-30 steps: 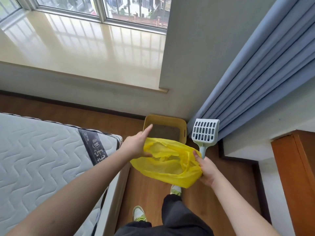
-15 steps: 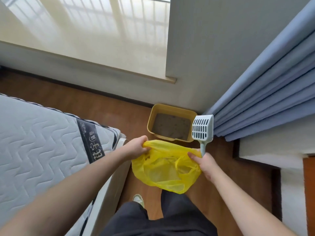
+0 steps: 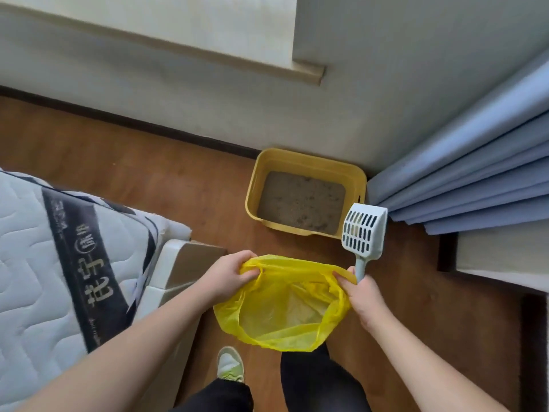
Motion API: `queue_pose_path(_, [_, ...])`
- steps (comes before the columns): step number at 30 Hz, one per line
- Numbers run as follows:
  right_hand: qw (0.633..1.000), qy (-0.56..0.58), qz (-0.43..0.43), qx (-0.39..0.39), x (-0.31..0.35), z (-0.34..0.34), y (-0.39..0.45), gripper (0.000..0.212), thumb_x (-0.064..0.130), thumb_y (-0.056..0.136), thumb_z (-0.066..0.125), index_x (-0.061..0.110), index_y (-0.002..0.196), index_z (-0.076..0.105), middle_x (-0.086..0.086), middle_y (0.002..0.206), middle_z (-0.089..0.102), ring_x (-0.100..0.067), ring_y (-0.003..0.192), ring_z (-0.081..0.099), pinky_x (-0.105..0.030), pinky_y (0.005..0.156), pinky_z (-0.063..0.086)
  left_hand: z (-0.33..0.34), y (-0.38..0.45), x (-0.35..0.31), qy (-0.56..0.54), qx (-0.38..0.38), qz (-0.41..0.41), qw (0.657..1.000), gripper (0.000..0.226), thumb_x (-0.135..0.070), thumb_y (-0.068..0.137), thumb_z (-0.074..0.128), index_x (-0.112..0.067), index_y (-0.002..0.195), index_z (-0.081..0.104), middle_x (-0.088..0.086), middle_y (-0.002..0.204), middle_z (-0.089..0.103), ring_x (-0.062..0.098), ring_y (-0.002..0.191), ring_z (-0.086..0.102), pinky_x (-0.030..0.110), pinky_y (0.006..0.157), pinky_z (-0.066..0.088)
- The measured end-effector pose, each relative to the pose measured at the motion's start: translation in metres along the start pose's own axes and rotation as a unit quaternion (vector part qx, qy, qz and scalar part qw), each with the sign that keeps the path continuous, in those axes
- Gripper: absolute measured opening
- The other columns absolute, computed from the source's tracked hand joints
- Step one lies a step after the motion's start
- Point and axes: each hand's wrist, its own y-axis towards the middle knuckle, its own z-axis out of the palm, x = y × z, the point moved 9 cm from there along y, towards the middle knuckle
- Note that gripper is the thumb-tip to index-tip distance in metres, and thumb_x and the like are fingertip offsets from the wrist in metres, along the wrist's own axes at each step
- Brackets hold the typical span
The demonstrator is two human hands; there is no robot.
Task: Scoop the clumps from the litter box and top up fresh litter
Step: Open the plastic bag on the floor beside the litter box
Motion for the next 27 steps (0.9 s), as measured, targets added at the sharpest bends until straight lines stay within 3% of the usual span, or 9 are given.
queue_pose_path(5, [0.997,-0.055,-0.007,-0.051,-0.06,0.011,0.083,0.039,0.023,0.085,0.071,0.019,0.061,0.04,0.005,0.053,0.037,-0.011,0.049,0.034,-0.02,0.042,0.027,0.05,0.088,0.07,-0.013,-0.001,-0.02,1.0,0.014,-0.019,0.096,0.055,-0.032,0.093,0.059,-0.003,0.095,0.067,0.016,0.092,0.062,0.031,0.083,0.048])
queue_pose_path(9, [0.99,-0.109,-0.01,-0.093,-0.104,0.009,0.137,0.026,0.025,0.085,0.071,0.016,0.074,0.05,0.001,0.062,0.047,-0.014,0.054,0.043,-0.025,0.048,0.033,0.087,0.152,0.123,-0.004,0.026,-0.03,0.999,0.019,-0.018,0.092,0.06,-0.035,0.084,0.058,-0.004,0.09,0.068,0.017,0.089,0.064,0.032,0.083,0.051])
queue_pose_path(11, [0.984,-0.145,-0.031,-0.101,-0.122,0.009,0.16,0.02,0.023,0.086,0.069,0.014,0.084,0.052,-0.001,0.069,0.053,-0.017,0.061,0.049,-0.028,0.053,0.037,0.103,0.179,0.144,0.004,0.053,-0.014,0.998,0.018,-0.025,0.086,0.072,-0.037,0.092,0.059,-0.006,0.094,0.067,0.014,0.09,0.064,0.031,0.083,0.051])
queue_pose_path(14, [0.971,-0.201,-0.076,-0.104,-0.141,0.012,0.193,0.012,0.018,0.09,0.063,0.015,0.094,0.052,0.003,0.072,0.052,-0.016,0.065,0.05,-0.023,0.057,0.038,0.126,0.213,0.167,0.055,0.096,0.038,0.993,0.047,-0.048,0.073,0.08,-0.039,0.111,0.053,-0.005,0.101,0.063,0.012,0.092,0.06,0.025,0.081,0.047])
queue_pose_path(16, [0.967,-0.209,-0.101,-0.106,-0.152,0.015,0.215,0.011,0.015,0.09,0.063,0.015,0.096,0.054,0.004,0.072,0.053,-0.015,0.067,0.051,-0.022,0.058,0.038,0.141,0.234,0.177,0.076,0.116,0.071,0.988,0.045,-0.05,0.077,0.076,-0.031,0.113,0.056,-0.003,0.102,0.065,0.013,0.091,0.06,0.023,0.079,0.046])
queue_pose_path(18, [0.962,-0.219,-0.115,-0.114,-0.161,0.018,0.236,0.013,0.016,0.089,0.065,0.015,0.097,0.055,0.005,0.073,0.055,-0.014,0.068,0.051,-0.026,0.057,0.038,0.155,0.255,0.184,0.099,0.128,0.086,0.983,0.028,-0.044,0.088,0.066,-0.021,0.104,0.061,-0.003,0.094,0.065,0.013,0.085,0.058,0.019,0.072,0.042])
queue_pose_path(21, [0.958,-0.231,-0.127,-0.115,-0.171,0.024,0.258,0.016,0.026,0.088,0.067,0.019,0.091,0.053,0.009,0.073,0.055,-0.008,0.068,0.052,-0.021,0.056,0.036,0.165,0.287,0.205,0.164,0.14,0.064,0.974,0.014,-0.035,0.1,0.053,-0.023,0.096,0.059,-0.003,0.089,0.061,0.015,0.083,0.054,0.025,0.07,0.038])
queue_pose_path(24, [0.956,-0.221,-0.162,-0.107,-0.171,0.024,0.264,0.013,0.03,0.091,0.061,0.024,0.082,0.054,0.008,0.071,0.056,-0.008,0.067,0.052,-0.02,0.059,0.037,0.172,0.311,0.228,0.225,0.168,0.036,0.959,0.02,-0.03,0.103,0.044,-0.016,0.107,0.059,0.0,0.097,0.059,0.02,0.09,0.054,0.026,0.075,0.037])
queue_pose_path(27, [0.939,-0.257,-0.21,-0.089,-0.175,0.019,0.267,0.021,0.016,0.093,0.058,0.031,0.079,0.056,0.01,0.07,0.059,-0.009,0.067,0.055,-0.028,0.059,0.038,0.174,0.328,0.24,0.283,0.177,0.026,0.942,0.028,-0.03,0.104,0.042,-0.011,0.115,0.059,0.007,0.108,0.062,0.028,0.104,0.058,0.029,0.079,0.038])
